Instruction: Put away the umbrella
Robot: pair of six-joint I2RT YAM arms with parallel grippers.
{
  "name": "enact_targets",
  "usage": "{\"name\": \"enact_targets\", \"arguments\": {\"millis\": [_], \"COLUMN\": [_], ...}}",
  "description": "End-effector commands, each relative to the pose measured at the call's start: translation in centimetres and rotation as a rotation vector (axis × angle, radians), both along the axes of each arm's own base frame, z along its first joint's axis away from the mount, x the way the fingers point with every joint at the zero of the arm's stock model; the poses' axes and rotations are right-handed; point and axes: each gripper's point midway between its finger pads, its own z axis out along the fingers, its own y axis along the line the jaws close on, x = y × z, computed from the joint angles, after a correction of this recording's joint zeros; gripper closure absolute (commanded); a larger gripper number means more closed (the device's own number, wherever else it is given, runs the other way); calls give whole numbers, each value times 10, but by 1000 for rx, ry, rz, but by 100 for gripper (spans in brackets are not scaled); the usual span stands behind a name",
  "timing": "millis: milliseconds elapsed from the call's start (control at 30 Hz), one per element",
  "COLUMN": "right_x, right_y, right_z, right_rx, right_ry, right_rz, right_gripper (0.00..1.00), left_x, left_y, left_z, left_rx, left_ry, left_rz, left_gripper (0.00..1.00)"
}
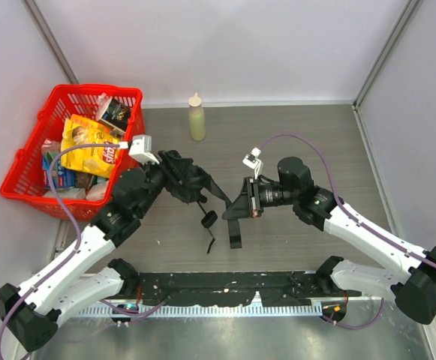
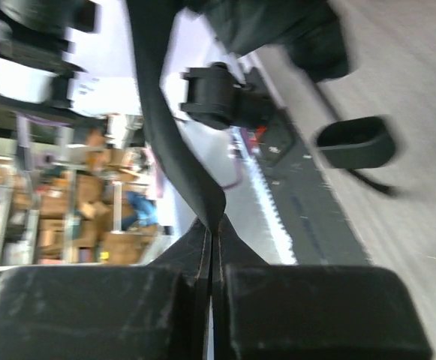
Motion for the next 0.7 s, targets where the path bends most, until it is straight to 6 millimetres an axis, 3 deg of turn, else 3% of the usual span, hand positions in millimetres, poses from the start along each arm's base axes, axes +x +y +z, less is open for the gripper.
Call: {"name": "enact_targets", "arguments": {"millis": [0, 100, 200, 333, 400, 533, 567, 633, 667], "right_x": [-12, -11, -11, -15, -23, -11, -13, -20, -23], "right_y": [14, 16, 18, 16, 13, 14, 19, 33, 37], "right_z": [73, 78, 68, 80, 93, 79, 68, 64, 74], "right_rx": [268, 327, 325, 401, 447, 349, 304, 297, 348], "right_ry": [173, 281, 354, 423, 396, 280, 310, 302, 281], "right_rz": [61, 66, 61, 109, 174, 120, 107, 115, 121], "right_gripper": [99, 99, 99, 99, 99, 99, 99, 99, 99], "left_x": [37, 44, 48, 46, 46, 39, 37, 33, 31], "left_y": [36, 40, 44, 48, 48, 52, 57, 63, 66], "left_z": [79, 98, 113, 128, 129, 127, 124, 125, 127], "left_rx": [-334, -421, -454, -452, -430, -428, -455, -514, -545], "left_ry": [-196, -240, -261, -287, -279, -256, -248, -256, -257], "left_rz": [306, 348, 376, 382, 383, 381, 401, 413, 421], "left_gripper": [100, 100, 100, 100, 100, 100, 100, 100, 100]}}
